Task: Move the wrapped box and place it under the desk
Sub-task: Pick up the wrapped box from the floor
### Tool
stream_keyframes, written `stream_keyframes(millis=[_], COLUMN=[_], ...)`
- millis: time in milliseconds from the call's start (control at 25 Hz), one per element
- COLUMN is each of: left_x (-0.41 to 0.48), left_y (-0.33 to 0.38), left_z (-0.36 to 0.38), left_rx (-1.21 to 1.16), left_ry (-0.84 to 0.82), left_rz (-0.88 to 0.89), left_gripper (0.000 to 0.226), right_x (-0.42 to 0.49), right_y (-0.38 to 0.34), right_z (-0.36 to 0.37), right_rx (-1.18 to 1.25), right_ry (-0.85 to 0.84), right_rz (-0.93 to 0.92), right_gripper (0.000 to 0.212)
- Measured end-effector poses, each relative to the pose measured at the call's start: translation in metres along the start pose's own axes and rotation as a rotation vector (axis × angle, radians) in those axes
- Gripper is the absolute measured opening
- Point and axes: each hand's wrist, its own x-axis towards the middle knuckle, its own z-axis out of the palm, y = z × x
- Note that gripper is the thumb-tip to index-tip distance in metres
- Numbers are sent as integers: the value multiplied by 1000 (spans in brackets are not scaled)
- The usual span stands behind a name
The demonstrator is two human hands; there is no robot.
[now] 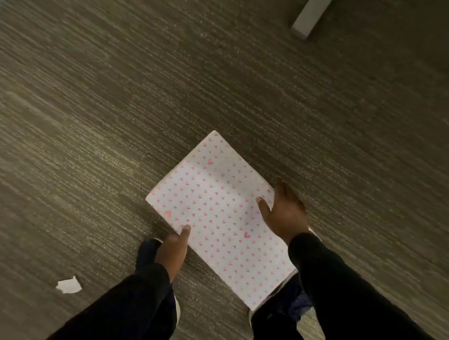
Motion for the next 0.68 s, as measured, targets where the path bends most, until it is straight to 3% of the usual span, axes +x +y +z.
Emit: stream_keyframes(millis=[120, 200, 360, 520, 600, 680], left_x=[7, 11, 5, 2, 0, 7], left_y=[7, 21, 77, 139, 157, 161], left_z=[18, 27, 34, 49, 57, 61], left_rx=[-238, -255, -143, -72, -58, -78], left_ry=[-27, 22, 8, -160, -226, -219], left_rz=[-37, 45, 277, 453, 498, 479], left_gripper=[67, 61, 52, 47, 35, 38], right_x=[18, 27, 25, 17, 14, 12], right_y=[2, 6, 22, 48, 61, 68], right_z=[6, 4, -10, -17, -14, -9], right_rx=[164, 272, 459, 698, 783, 879], right_ry=[-155, -187, -78, -1, 37, 89], right_rz=[33, 114, 268, 435, 459, 493], right_gripper=[74, 73, 73, 67, 69, 67])
